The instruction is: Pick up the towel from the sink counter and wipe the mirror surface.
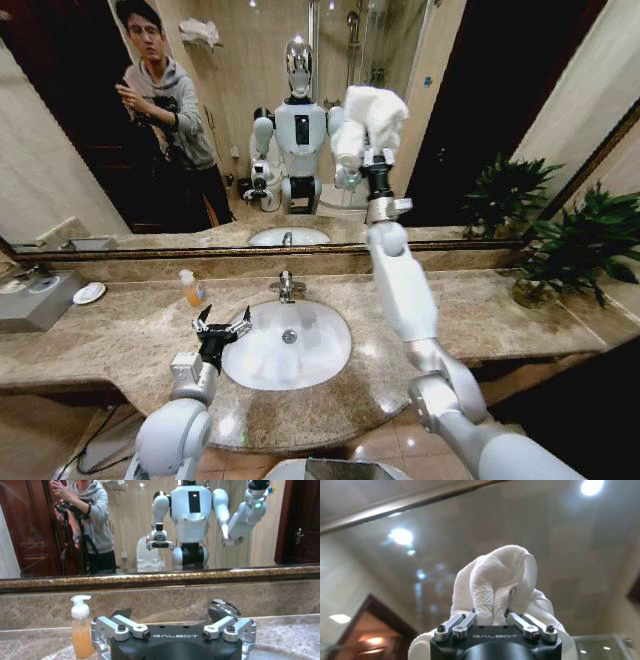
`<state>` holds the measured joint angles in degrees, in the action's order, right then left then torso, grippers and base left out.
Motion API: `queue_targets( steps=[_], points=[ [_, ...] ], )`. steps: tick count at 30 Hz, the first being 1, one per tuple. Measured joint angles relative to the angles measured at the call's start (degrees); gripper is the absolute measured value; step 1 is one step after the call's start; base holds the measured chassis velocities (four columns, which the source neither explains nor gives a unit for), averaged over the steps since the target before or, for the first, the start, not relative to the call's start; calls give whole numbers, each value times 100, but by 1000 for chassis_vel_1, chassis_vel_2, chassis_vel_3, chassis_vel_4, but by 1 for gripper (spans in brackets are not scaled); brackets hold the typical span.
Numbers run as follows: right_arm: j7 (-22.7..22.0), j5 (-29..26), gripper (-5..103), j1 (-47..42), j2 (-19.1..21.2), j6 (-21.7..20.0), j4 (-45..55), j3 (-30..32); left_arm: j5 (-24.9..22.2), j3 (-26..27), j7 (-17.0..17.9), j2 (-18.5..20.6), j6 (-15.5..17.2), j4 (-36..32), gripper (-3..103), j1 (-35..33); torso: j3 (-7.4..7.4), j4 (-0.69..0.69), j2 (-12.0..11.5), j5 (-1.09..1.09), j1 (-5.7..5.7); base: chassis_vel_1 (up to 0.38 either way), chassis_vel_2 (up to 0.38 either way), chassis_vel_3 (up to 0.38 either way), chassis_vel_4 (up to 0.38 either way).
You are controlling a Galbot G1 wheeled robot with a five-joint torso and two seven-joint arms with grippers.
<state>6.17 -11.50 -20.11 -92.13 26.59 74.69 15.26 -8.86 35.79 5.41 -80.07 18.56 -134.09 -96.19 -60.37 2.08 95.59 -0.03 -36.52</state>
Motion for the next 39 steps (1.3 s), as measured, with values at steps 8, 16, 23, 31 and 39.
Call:
queue_targets(
  steps=[8,16,23,31,39],
  points=[
    [95,210,17,-48,0,104,-125,-90,0,0,0,0,0,0,100,0,0,-3,0,1,0,0,0,0,0],
    [-85,-366,17,-310,718,8,170,421,0,0,0,0,0,0,100,0,0,-4,0,5,0,0,0,0,0],
    [-171,-892,17,-699,1492,-123,576,1091,0,0,0,0,0,0,100,0,0,-7,0,5,0,0,0,0,0],
    [-259,-790,17,-844,1378,-148,721,1102,0,0,0,0,0,0,100,0,0,0,0,4,0,0,0,0,0],
    [-271,-469,17,-829,925,-141,712,846,0,0,0,0,0,0,100,0,0,-2,0,2,0,4,3,-7,-6]
  ],
)
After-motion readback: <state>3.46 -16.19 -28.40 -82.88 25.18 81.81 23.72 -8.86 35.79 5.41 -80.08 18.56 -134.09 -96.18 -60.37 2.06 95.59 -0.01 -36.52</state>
